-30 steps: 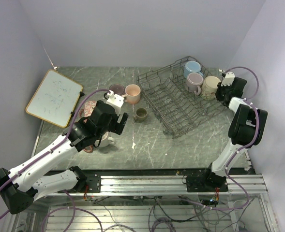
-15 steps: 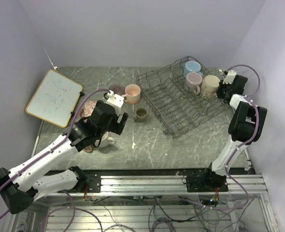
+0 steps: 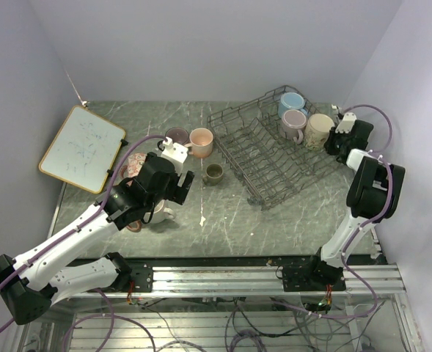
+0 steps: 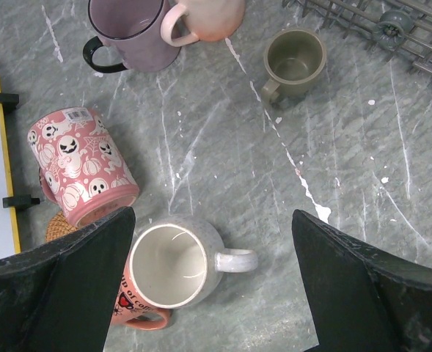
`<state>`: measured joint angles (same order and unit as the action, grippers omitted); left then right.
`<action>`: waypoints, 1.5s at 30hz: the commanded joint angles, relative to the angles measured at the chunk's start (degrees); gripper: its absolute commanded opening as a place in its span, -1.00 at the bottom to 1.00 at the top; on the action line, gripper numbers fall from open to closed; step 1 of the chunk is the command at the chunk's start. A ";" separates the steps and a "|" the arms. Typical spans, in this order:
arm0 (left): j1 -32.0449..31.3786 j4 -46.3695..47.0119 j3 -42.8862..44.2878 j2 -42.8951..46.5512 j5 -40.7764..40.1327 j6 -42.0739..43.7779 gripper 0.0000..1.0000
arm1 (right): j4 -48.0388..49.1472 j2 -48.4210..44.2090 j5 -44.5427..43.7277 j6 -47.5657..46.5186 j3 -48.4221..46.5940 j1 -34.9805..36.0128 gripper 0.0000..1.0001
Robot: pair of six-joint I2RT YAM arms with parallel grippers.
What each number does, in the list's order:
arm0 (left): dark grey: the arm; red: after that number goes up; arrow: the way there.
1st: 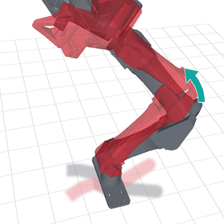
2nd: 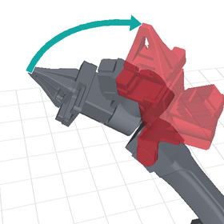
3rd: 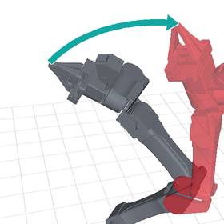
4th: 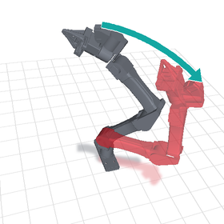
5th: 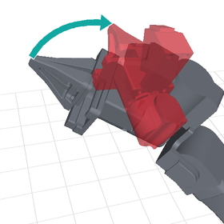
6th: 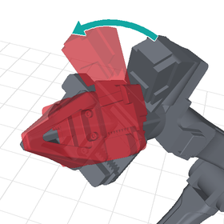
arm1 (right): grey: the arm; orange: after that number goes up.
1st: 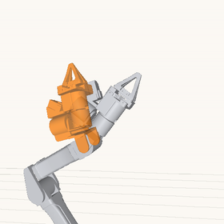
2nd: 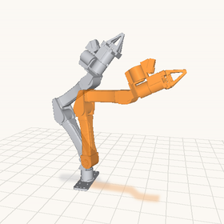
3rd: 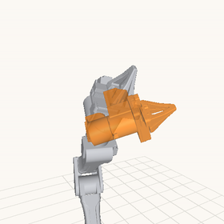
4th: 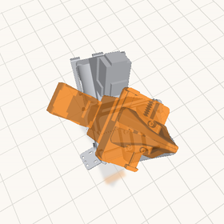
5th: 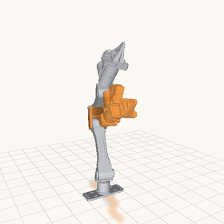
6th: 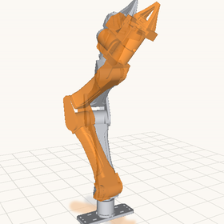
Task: Load the cups into the dish rack
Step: Adjust the cup in the dish rack.
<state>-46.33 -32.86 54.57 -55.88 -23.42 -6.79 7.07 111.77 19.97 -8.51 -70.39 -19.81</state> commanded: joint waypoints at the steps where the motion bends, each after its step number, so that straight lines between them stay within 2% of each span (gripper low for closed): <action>1: 0.47 -0.18 0.44 0.17 -1.05 0.46 0.97 | 4.32 -5.31 1.86 0.17 3.53 -0.71 -0.77; 8: 0.45 -0.20 0.42 1.22 -1.28 0.34 0.97 | 6.82 -9.79 6.97 1.85 8.88 -2.06 -0.76; 20: 0.85 1.80 -0.34 6.16 -0.49 0.20 0.97 | 9.04 -22.03 25.31 10.74 19.71 -4.09 -0.73; 32: 0.90 3.30 -0.55 5.87 2.07 -1.19 0.97 | 4.71 -40.93 42.68 20.41 26.16 -3.72 -0.34; 36: 0.94 3.98 0.30 5.24 5.74 -4.42 0.97 | 3.34 -47.36 47.17 23.01 26.82 -2.61 -0.11; 39: 0.94 5.09 -0.37 5.31 10.11 -8.81 0.97 | 6.23 -51.15 49.70 27.10 27.43 -1.98 0.06; 45: 0.92 9.42 -5.30 7.76 16.31 -17.93 0.97 | 14.97 -54.92 52.31 36.82 28.79 0.14 0.17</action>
<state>-45.78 -28.18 52.14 -50.13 -12.97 -17.23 15.57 58.57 69.12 20.40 -43.03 -21.06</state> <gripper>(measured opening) 0.986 0.563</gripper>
